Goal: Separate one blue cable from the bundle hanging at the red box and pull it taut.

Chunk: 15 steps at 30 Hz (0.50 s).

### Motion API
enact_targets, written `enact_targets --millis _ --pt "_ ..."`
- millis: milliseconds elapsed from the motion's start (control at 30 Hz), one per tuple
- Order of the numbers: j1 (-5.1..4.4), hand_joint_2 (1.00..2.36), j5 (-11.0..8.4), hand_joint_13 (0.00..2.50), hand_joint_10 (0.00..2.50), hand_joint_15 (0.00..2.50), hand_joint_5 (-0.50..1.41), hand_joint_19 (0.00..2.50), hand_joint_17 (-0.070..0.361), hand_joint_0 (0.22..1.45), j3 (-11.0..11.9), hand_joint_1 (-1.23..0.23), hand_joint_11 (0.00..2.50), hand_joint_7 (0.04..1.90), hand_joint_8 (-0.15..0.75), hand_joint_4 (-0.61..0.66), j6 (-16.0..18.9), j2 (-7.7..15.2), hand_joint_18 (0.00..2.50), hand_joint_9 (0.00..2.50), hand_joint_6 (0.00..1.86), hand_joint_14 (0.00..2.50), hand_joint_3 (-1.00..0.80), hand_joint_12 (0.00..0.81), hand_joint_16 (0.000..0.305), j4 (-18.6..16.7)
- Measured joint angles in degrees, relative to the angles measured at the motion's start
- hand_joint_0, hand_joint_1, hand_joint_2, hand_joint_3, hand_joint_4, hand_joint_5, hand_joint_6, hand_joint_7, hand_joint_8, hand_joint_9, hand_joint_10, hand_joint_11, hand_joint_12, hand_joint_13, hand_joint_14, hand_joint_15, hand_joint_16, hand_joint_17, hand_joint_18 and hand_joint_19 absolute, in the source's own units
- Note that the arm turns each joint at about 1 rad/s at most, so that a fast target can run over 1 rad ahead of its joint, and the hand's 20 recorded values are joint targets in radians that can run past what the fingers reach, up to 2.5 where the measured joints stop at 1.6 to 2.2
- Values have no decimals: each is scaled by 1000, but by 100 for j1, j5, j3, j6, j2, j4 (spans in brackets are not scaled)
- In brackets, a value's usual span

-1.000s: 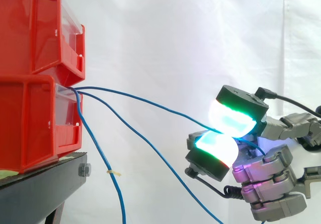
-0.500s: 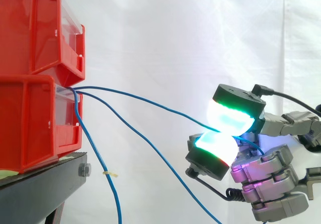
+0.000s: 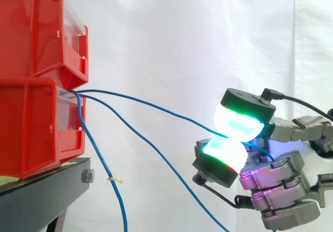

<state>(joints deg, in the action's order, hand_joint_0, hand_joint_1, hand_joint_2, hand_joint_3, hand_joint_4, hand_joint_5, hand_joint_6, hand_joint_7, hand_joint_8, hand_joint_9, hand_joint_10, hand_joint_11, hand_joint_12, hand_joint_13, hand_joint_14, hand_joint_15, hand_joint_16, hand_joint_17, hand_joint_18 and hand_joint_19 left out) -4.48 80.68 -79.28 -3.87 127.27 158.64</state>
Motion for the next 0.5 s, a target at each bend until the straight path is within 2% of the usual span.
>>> enact_targets --millis 200,333,500 --pt "0 1020 0 1110 1826 1422 -208 1643 75 790 -2 -777 1290 1364 275 -141 0 0 1422 1055 950 2004 -69 329 33 0" --pt "0 1020 0 1124 1818 1424 -204 1619 75 786 -1 -780 1292 1363 275 -164 0 0 1419 1047 948 1920 -69 328 33 0" --pt "0 1020 0 1169 1681 1469 -194 1668 73 783 0 -790 1407 1436 263 -184 0 0 1466 1133 935 1905 -53 326 33 0"
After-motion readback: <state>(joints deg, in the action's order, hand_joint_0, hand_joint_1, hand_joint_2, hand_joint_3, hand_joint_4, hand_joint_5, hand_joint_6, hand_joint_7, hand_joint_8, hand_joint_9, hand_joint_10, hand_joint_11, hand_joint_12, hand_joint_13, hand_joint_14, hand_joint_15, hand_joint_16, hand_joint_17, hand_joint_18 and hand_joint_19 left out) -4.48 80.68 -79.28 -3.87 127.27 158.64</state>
